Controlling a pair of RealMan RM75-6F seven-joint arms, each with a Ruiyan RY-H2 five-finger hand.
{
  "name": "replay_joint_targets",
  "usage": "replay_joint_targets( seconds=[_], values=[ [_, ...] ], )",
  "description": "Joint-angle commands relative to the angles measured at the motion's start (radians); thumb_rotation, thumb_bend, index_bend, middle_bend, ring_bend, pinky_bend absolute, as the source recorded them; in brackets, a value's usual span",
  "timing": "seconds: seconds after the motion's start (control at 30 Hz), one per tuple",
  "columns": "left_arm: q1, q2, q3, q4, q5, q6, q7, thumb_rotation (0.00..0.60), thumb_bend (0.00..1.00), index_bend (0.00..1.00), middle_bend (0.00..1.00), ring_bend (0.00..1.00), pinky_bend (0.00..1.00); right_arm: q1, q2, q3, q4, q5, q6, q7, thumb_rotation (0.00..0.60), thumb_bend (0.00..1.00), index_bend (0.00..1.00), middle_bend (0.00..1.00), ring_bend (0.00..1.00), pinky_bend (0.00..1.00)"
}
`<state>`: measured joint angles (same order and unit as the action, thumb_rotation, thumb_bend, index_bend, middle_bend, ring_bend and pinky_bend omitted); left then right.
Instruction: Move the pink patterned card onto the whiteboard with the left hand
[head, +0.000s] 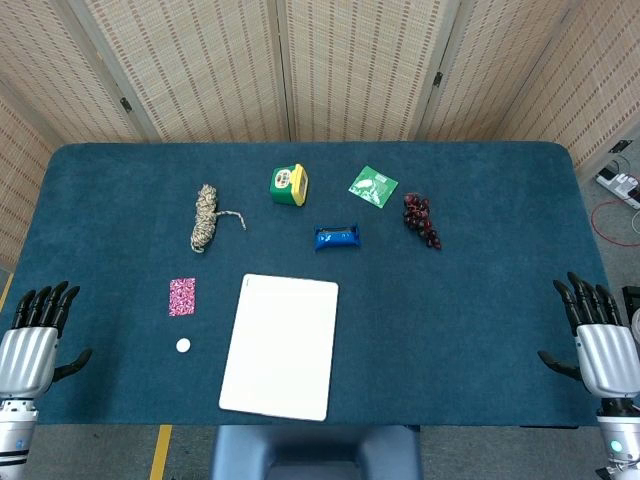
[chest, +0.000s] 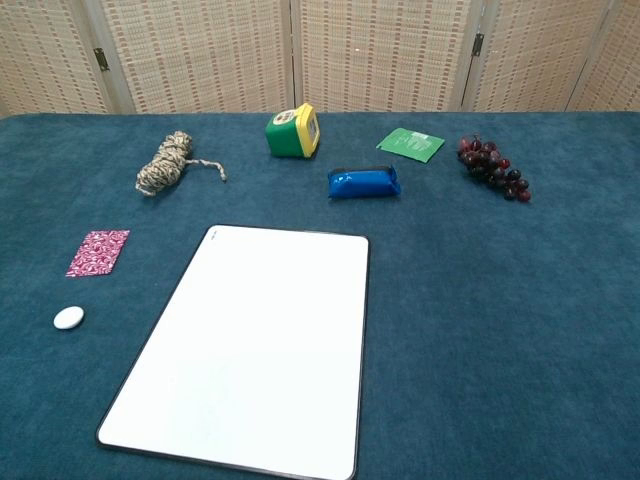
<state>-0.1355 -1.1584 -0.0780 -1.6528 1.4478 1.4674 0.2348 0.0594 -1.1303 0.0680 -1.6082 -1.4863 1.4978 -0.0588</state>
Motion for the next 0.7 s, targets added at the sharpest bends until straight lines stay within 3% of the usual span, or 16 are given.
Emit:
replay_joint_targets(
  seconds=[0.03, 0.47, 0.7],
  values=[
    [-0.003, 0.000, 0.000, -0.001, -0.002, -0.005, 0.005, 0.600, 0.26, 0.10, 0.09, 0.06, 0.00, 0.000, -0.001, 0.001, 0.001, 0.001, 0.000, 0.002, 0.600, 0.11, 0.00, 0.00, 0.05, 0.00],
    [-0.029, 0.005, -0.005, -0.007, 0.017, -0.024, -0.002, 0.600, 0.26, 0.11, 0.09, 0.07, 0.00, -0.012, 0.022, 0.007, -0.001, -0.018, 0.037, 0.016, 0.600, 0.11, 0.00, 0.00, 0.05, 0.00],
    [-0.097, 0.005, -0.023, 0.033, 0.029, -0.102, -0.024, 0.600, 0.26, 0.13, 0.09, 0.09, 0.00, -0.016, 0.044, 0.011, -0.016, -0.024, 0.050, 0.016, 0.600, 0.11, 0.00, 0.00, 0.05, 0.00]
  ],
)
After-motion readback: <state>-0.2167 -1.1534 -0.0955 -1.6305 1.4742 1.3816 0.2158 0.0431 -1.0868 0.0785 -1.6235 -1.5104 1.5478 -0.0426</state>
